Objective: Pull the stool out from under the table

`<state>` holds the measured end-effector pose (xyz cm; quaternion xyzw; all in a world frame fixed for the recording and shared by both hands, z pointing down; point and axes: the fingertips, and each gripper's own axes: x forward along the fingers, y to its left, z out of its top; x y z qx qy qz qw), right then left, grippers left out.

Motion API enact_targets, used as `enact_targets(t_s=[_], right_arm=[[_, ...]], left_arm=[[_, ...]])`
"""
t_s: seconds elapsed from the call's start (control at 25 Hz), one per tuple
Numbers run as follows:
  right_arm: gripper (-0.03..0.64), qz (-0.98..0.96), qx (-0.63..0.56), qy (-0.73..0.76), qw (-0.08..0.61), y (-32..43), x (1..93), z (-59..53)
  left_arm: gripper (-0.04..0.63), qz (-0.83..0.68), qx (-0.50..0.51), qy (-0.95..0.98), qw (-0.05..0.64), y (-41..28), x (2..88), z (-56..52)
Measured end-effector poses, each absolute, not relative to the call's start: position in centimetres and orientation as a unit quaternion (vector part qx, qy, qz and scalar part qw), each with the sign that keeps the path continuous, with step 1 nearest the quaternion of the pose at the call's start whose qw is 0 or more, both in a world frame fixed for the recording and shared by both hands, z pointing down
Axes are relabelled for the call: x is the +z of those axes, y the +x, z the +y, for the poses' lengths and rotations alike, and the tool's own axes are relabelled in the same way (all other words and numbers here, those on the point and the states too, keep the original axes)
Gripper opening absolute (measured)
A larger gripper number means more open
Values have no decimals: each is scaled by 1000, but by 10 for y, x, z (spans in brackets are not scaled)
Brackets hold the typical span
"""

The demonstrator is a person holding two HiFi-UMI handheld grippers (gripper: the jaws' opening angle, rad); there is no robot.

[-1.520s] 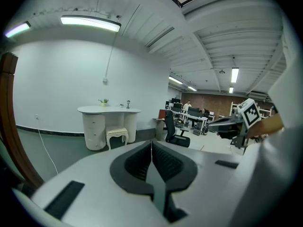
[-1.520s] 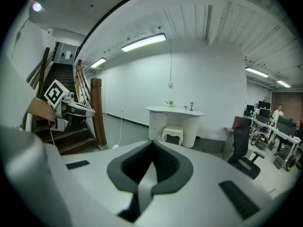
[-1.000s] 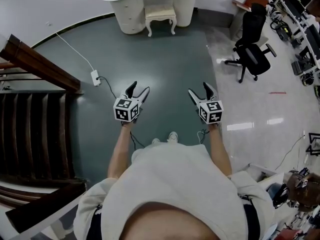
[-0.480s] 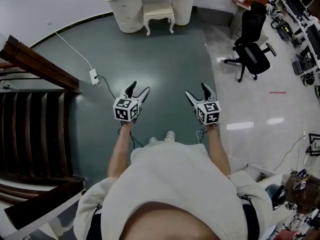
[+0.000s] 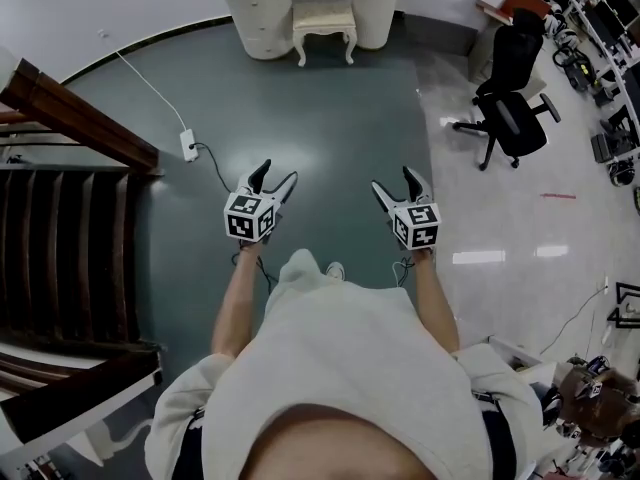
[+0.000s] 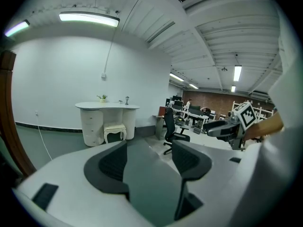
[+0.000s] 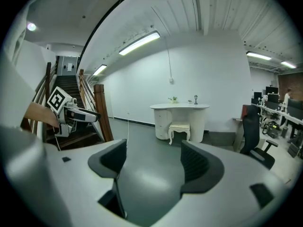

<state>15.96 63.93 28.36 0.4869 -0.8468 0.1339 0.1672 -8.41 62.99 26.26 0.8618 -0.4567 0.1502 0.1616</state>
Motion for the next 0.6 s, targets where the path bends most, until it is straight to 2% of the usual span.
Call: enact_targets(t_s=[0.6], right_arm=[[344, -845, 132, 485, 182, 155, 303, 523]], left_arm=[[275, -458, 147, 860, 170, -90, 285, 508]])
